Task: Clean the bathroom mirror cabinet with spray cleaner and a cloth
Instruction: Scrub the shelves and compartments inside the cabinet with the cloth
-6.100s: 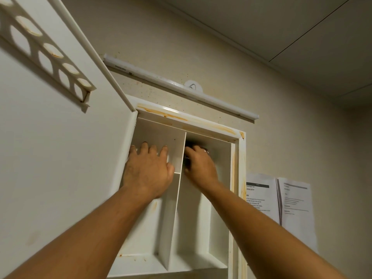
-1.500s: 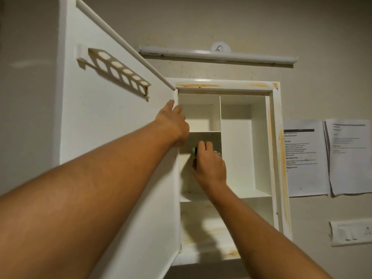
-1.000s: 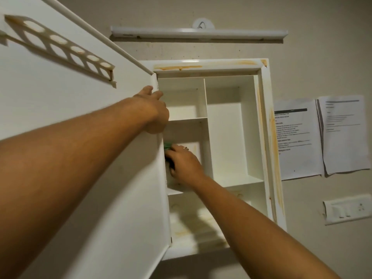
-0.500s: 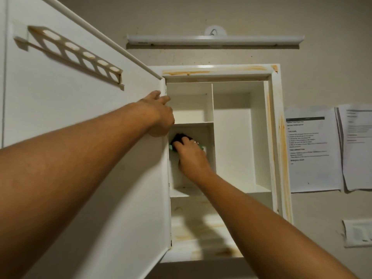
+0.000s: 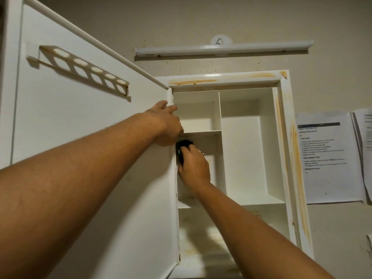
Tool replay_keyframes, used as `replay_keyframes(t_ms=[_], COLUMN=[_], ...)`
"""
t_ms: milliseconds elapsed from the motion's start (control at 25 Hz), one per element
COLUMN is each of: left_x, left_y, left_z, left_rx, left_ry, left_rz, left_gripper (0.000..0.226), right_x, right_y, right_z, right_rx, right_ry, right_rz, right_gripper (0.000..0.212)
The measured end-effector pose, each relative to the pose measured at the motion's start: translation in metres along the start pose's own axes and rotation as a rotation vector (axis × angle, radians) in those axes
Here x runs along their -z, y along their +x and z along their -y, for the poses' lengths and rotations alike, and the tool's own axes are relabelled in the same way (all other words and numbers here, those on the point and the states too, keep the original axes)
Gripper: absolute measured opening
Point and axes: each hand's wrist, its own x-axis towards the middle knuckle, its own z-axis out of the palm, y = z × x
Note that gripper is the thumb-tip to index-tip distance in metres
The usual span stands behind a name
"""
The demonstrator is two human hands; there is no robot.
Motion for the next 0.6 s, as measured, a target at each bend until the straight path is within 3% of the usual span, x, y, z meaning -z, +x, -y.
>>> replay_keyframes(t_ms=[120,280,360,480,600], left_x=[-0.002,-0.002,-0.002,-0.001,-0.003], left_y=[0.0,-0.004,-0.005,-0.005,-0.002], left_z=[0.003,0.0,-0.003,-0.005,-0.003], left_rx=[0.0,0.009,0.015,0.025,0.023], left_ry=[-0.024,-0.035,-0.025,-0.01,-0.05], left_rz=[0.003,-0.015,-0.009,-0.023,-0.029], left_gripper=[0.061,0.063,0.064,0.06,0.063], right_x=[0.003,0.028,0.041,0.058,0.055], right_y=[-0.009,-0.033,-0.029,-0.001,0.001], right_z=[-0.024,-0.036,-0.028,-0.01,-0.025], right_rx=[0.27,0.543,0.648,0.674,0.77], right_ry=[-0.148,-0.347,-0.531,-0.565,-0.69], right_rz=[0.173,0.498,0.406,0.11,0.265], right_gripper=[0.046,0.041,0.04,0.021,0.035])
